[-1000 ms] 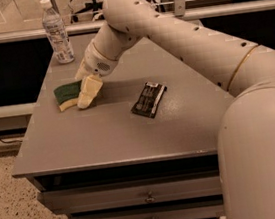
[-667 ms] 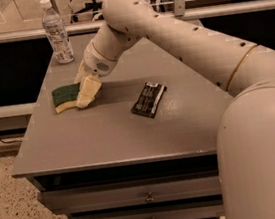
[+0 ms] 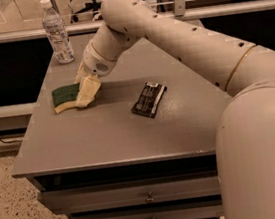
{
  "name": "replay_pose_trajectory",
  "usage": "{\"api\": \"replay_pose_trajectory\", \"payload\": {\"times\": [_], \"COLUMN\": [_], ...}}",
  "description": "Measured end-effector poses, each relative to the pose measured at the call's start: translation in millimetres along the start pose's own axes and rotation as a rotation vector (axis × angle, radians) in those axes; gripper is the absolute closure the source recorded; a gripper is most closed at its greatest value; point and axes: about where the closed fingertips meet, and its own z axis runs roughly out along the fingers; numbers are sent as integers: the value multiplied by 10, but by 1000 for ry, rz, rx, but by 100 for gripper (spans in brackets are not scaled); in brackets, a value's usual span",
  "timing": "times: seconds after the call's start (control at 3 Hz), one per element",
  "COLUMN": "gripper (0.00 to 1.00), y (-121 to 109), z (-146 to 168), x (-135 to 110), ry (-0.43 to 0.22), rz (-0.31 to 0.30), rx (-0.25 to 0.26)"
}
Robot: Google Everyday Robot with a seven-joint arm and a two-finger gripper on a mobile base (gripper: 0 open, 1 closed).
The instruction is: Move sponge near blue plastic bottle
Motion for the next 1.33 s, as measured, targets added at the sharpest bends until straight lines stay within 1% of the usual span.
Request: {"api": "replay_pose_trajectory", "payload": {"times": [0.33,0.67,1.33], "gripper": [100,100,100], "y": [0,-149,-608], "z": [1,-188,-723], "x": [0,185,413], "ry": [0,18,66], "rz": [0,28,71], "rx": [0,65,186]}}
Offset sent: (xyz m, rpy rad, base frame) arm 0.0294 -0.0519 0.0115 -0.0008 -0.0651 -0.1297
